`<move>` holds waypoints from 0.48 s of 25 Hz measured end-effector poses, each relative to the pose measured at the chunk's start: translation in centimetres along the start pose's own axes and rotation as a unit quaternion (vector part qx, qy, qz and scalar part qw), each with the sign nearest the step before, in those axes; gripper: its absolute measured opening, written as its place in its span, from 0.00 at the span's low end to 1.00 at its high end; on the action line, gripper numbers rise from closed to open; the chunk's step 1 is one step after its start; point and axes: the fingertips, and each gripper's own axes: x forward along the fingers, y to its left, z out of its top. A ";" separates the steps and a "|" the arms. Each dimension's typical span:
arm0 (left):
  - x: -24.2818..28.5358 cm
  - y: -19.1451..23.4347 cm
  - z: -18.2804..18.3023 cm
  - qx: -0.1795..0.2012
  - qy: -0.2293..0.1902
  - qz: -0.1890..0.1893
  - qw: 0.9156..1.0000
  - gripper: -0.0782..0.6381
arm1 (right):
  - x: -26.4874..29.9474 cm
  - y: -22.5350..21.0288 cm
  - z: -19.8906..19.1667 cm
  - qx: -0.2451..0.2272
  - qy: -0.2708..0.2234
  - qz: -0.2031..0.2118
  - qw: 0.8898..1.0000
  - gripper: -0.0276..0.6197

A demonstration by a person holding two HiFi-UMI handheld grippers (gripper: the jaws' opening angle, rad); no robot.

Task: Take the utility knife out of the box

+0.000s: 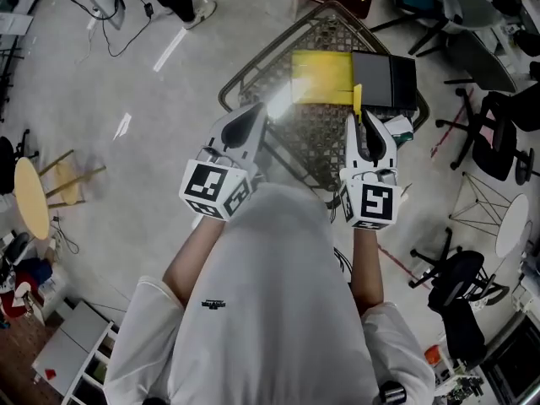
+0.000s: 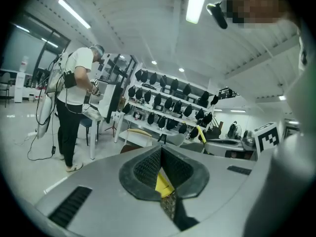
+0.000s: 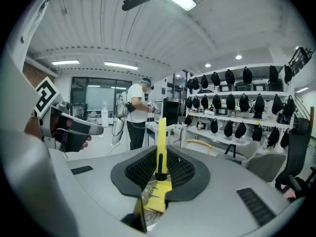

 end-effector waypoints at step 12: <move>-1.6 -2.5 1.7 0.016 -0.028 -0.011 0.999 0.11 | -4.5 -0.4 1.2 0.025 -0.041 -0.025 0.999 0.12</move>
